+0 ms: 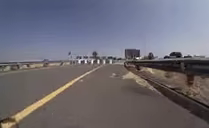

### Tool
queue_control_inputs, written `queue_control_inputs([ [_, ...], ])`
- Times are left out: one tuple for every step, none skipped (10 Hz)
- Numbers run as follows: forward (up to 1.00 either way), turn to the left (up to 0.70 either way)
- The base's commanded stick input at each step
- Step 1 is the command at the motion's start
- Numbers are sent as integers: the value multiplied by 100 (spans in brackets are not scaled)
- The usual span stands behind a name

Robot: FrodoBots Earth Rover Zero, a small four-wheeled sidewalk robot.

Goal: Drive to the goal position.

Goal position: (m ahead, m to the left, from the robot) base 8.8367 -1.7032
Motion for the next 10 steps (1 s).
queue_control_inputs([
  [100,0],
  [100,0],
  [100,0],
  [100,0],
  [100,0],
  [100,0],
  [100,0],
  [100,0],
  [100,0],
  [100,0],
])
